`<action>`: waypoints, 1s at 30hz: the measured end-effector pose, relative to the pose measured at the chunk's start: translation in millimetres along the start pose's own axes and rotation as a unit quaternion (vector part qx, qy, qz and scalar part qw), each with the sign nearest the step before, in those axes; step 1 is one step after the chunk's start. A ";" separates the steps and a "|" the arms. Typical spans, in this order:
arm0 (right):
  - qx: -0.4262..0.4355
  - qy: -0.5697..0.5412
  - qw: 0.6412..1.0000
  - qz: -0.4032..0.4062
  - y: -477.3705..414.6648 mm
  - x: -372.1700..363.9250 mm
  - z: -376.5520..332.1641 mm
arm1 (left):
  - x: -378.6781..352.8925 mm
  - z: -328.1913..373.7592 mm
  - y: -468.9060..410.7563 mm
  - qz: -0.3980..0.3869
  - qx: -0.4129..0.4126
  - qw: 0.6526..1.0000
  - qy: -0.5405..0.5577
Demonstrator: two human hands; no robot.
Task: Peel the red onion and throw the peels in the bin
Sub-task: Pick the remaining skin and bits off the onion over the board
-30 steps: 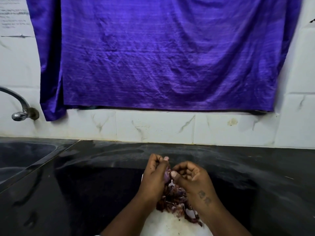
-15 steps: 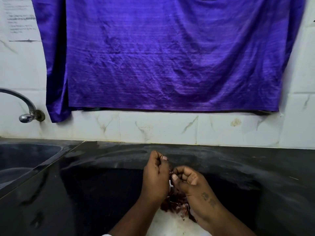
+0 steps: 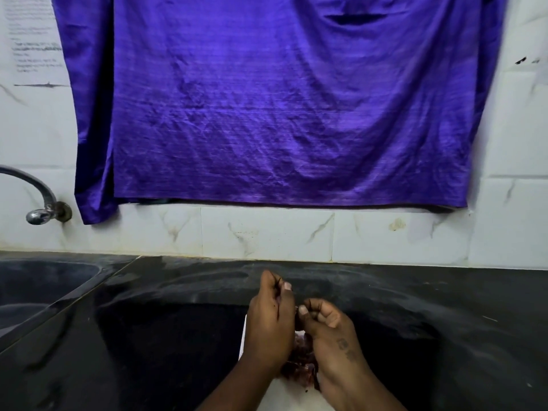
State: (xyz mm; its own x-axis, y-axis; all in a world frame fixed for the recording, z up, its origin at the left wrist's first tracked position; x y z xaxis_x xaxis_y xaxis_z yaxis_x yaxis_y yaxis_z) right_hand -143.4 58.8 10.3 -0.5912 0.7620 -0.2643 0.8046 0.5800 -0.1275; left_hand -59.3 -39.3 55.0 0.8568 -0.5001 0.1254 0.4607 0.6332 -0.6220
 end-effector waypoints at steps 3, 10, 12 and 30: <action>-0.017 -0.015 0.999 0.044 5.6 -2.1 3.7 | 4.4 5.2 2.5 0.009 0.000 1.000 -0.001; 0.041 0.106 0.978 0.173 -14.0 53.6 -20.2 | -16.3 39.6 30.6 -0.035 0.084 0.984 0.155; 0.057 0.199 0.972 0.111 -11.1 49.6 -27.4 | -15.0 20.5 31.9 -0.005 0.210 0.943 0.257; 0.227 0.261 0.927 -0.142 71.9 -4.4 -96.5 | -13.7 25.0 88.8 -0.032 0.449 0.836 0.314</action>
State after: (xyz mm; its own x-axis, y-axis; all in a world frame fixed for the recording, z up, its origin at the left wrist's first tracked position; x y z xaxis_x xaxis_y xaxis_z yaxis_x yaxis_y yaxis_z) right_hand -88.4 125.0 94.6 -0.6329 0.7022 0.3260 0.4832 0.6873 -0.5424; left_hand -24.4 38.6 17.4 0.6636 -0.5824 -0.4696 0.7301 0.6410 0.2367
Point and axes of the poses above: each hand's wrist, its own y-axis away from the middle knuckle, its own x-axis out of the back of the hand, z = x × y, the point moved 9 cm from there along -y, towards the middle knuckle, and after that the axes turned 2 degrees about x, right-handed, at the moved point
